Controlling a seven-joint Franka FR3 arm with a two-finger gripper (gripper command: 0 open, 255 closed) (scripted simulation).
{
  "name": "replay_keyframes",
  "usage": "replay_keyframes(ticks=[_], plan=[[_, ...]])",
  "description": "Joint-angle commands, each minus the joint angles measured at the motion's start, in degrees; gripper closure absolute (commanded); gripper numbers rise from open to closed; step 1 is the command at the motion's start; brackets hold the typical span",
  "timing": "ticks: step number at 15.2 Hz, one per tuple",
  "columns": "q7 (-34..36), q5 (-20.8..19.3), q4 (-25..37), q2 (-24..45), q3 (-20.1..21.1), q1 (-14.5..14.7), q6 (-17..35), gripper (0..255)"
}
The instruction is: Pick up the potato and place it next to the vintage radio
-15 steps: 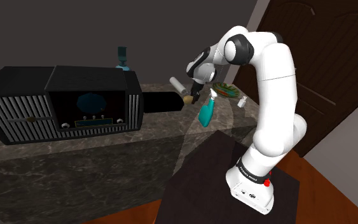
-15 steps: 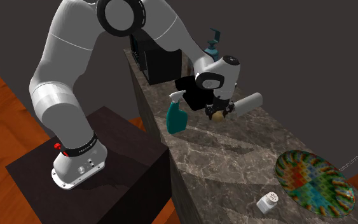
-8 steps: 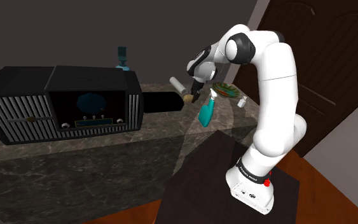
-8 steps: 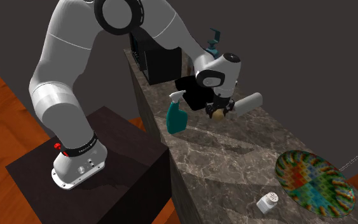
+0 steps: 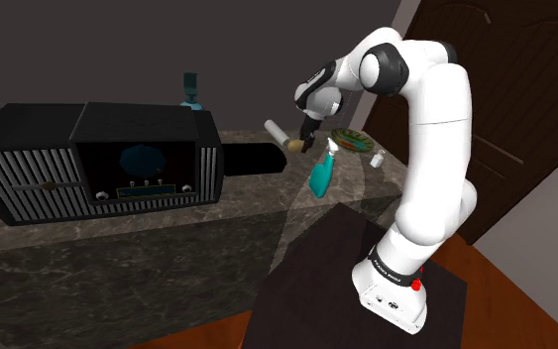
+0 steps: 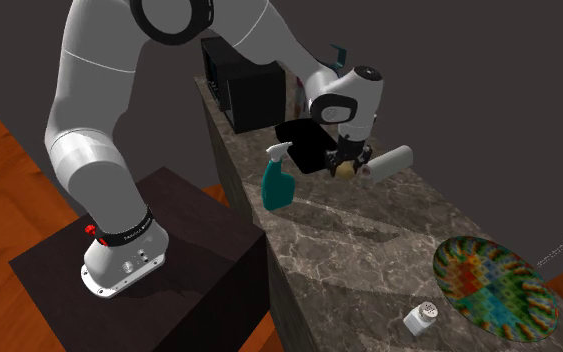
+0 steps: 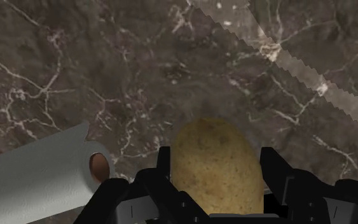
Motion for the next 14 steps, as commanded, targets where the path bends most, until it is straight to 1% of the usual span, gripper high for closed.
replay_keyframes(ticks=[1, 14], plan=[[0.45, -0.57, 0.16, -0.85, -0.39, 0.27, -0.96, 255], [3.52, -4.71, 1.61, -7.09, -2.87, 1.97, -8.06, 255]])
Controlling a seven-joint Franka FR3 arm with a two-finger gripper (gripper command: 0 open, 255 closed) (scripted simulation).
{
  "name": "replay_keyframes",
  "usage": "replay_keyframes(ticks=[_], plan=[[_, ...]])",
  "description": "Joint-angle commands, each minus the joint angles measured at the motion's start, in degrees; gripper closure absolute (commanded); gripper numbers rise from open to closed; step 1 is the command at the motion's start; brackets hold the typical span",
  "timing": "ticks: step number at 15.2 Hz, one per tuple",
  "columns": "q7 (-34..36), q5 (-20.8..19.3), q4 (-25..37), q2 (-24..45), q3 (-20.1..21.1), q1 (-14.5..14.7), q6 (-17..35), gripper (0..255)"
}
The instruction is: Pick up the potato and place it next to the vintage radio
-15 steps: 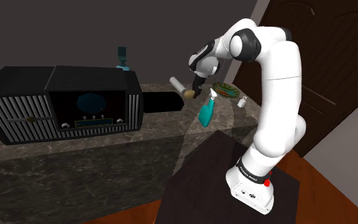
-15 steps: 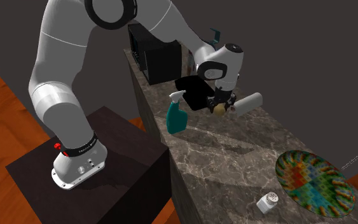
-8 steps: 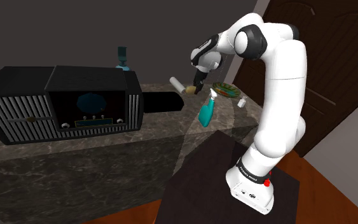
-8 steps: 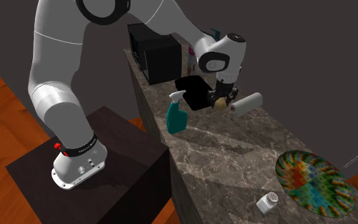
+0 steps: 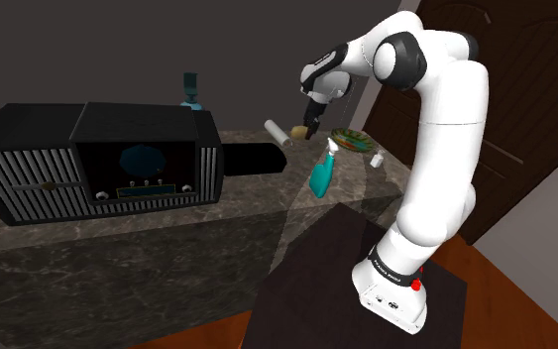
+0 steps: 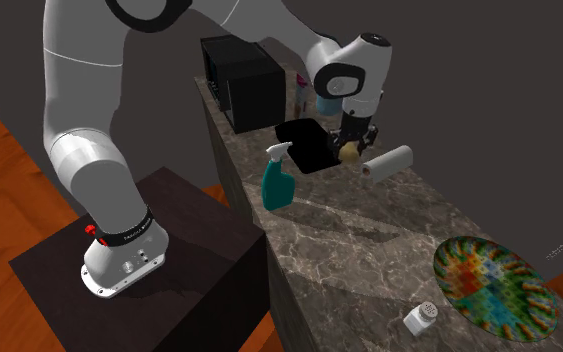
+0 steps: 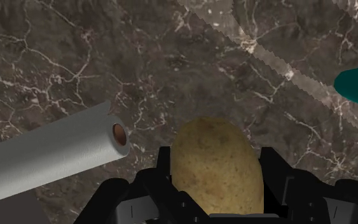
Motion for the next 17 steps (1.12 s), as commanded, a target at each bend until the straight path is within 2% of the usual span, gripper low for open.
replay_keyframes(ticks=[1, 17], plan=[[0.38, -0.63, 0.31, -0.94, -0.36, 0.17, -1.17, 255], [3.55, -4.66, 5.41, -6.54, -2.12, 1.23, -11.08, 255]])
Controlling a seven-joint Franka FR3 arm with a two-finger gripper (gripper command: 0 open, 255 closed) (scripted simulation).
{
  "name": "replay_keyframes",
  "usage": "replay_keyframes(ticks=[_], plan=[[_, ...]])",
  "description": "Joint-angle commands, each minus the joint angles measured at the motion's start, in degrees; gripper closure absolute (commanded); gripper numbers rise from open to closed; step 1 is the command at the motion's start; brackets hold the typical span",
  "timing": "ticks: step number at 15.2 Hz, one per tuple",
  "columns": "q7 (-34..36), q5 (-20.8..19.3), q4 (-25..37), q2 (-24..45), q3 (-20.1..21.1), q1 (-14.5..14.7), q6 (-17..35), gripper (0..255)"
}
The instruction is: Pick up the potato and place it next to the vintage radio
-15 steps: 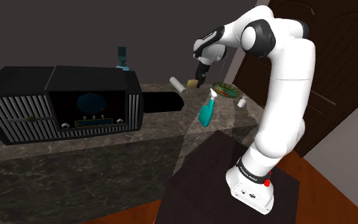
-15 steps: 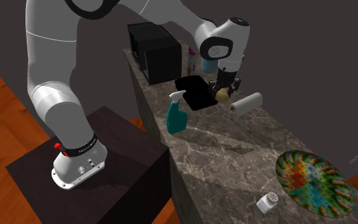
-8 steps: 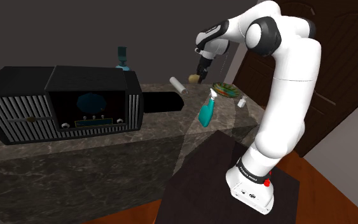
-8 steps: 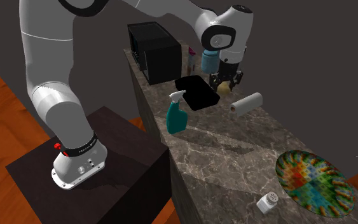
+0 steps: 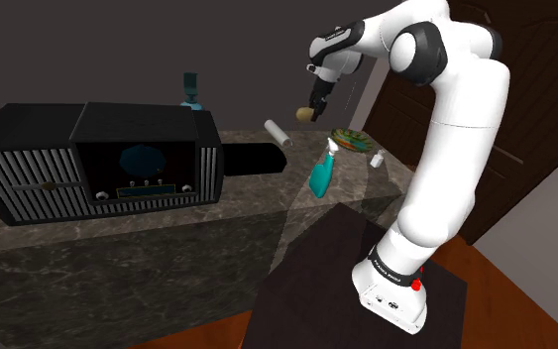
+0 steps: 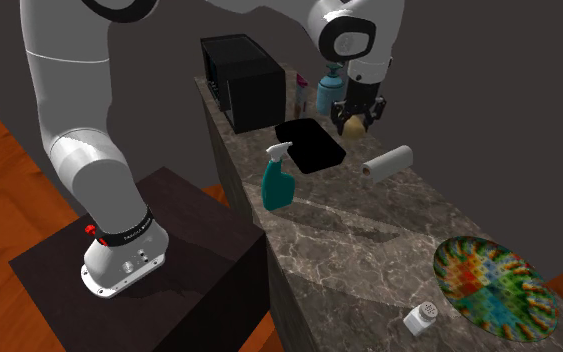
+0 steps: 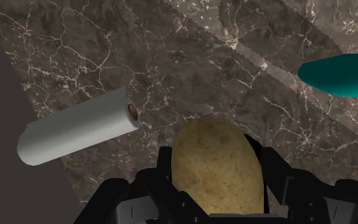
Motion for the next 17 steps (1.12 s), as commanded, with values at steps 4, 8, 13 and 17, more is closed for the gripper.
replay_keyframes(ticks=[4, 8, 13, 17], plan=[[0.81, -0.91, 2.59, -1.12, -0.34, 0.08, -3.55, 255], [1.38, -1.53, 4.66, -1.92, -0.56, 0.12, -6.28, 255], [1.99, -2.12, 7.61, -2.64, -0.77, 0.07, -9.81, 255], [2.4, -2.44, 10.26, -2.97, -0.91, -0.04, -12.73, 255]])
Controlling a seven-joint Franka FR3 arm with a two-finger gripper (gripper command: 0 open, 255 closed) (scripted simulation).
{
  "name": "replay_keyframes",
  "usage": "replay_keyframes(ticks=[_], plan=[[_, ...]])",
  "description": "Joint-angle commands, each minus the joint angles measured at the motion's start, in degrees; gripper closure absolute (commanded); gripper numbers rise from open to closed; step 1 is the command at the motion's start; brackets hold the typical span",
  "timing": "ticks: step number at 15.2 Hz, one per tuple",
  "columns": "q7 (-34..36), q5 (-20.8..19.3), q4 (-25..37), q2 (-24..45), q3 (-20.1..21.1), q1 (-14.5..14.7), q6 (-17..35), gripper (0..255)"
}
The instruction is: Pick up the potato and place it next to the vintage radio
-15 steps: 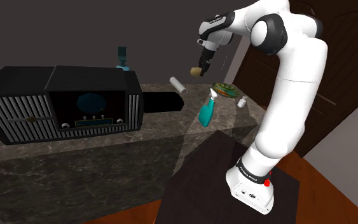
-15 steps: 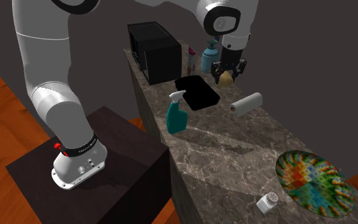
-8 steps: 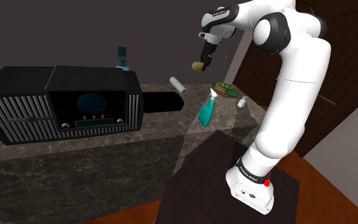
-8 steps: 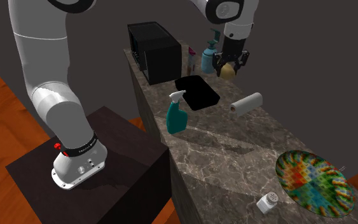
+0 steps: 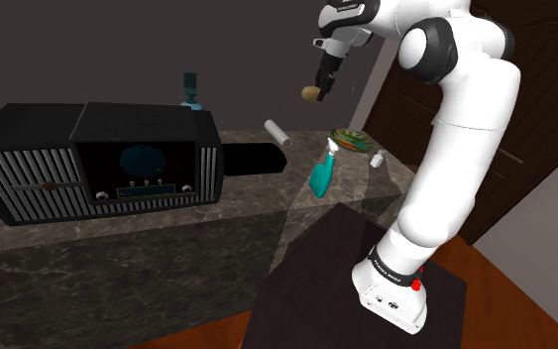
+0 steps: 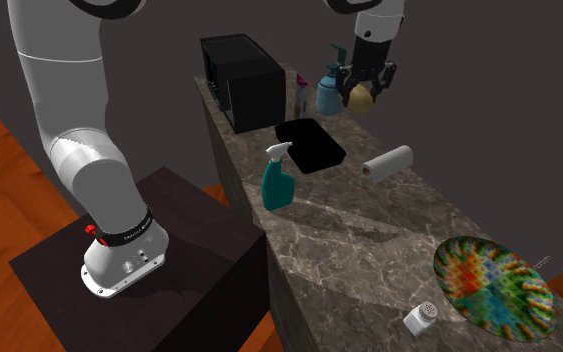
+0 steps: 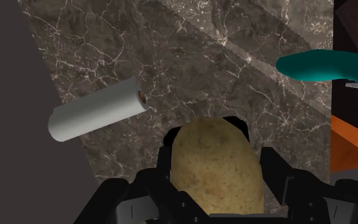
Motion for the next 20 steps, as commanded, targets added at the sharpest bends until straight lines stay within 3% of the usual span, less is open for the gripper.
replay_keyframes(ticks=[1, 11, 20], plan=[[0.14, -0.1, 1.49, -0.04, -0.08, -0.13, -1.53, 255], [0.81, -0.19, 9.17, 0.26, -0.32, -0.81, -8.89, 255], [13.83, -5.53, -2.53, -9.38, 3.86, 8.63, -4.45, 255]])
